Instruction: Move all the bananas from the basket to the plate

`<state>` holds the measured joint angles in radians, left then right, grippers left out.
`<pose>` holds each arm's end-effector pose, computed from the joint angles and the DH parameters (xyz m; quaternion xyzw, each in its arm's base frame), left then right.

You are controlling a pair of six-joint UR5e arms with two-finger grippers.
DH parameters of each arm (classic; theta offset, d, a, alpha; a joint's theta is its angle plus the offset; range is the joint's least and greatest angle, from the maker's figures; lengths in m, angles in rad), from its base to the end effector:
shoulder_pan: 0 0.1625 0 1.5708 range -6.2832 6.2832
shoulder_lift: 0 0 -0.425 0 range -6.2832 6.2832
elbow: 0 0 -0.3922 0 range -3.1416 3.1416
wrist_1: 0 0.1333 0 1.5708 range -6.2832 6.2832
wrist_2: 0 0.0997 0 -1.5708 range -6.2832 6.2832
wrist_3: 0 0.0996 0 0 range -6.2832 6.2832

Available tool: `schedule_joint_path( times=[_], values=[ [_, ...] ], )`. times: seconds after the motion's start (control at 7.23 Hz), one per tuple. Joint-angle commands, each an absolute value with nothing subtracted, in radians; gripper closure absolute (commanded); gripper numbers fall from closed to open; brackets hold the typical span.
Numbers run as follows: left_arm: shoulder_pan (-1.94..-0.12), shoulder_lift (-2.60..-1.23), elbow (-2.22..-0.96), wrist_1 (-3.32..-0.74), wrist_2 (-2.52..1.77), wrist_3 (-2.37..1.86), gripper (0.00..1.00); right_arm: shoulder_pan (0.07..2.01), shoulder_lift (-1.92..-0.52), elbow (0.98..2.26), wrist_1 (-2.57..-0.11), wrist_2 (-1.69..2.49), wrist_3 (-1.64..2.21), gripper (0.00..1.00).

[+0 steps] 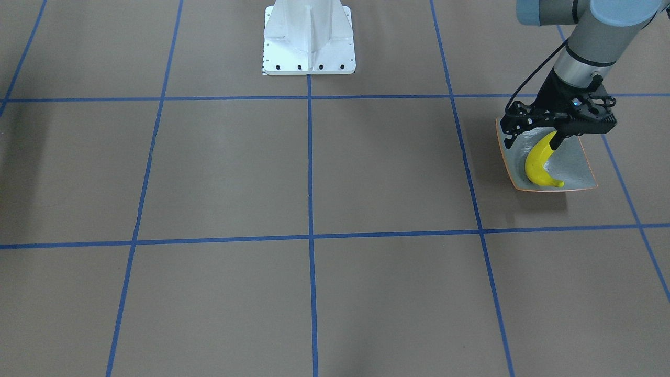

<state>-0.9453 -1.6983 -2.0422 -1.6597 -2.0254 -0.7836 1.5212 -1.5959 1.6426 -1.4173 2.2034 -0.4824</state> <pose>0.2271 -0.4674 0.3688 0.1129 0.3744 0.0033 0.9204 0.0498 -0.4979 0.6280 0.1592 -0.2819 -0.2786 0.9042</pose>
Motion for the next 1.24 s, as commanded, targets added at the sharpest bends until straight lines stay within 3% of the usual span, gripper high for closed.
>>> schedule_joint_path(
  times=[0.0, 0.28, 0.69, 1.11],
  values=[
    [-0.945, -1.7, -2.045, -1.66, -2.022, -0.784, 0.0, 1.546, -1.66, 1.6, -1.373, 2.2, -0.551, 0.0],
    [-0.945, -1.7, -2.046, -1.66, -2.022, -0.784, 0.0, 1.586, -1.707, 1.514, -1.188, 2.198, -0.607, 0.0],
    [-0.946, -1.7, -2.052, -1.661, -2.022, -0.784, 0.0, 1.588, -1.767, 1.505, -1.06, 2.165, -0.713, 0.02],
    [-0.948, -1.698, -2.057, -1.661, -2.022, -0.784, 0.0, 1.585, -1.787, 1.506, -1.055, 2.16, -0.772, 0.23]
  ],
)
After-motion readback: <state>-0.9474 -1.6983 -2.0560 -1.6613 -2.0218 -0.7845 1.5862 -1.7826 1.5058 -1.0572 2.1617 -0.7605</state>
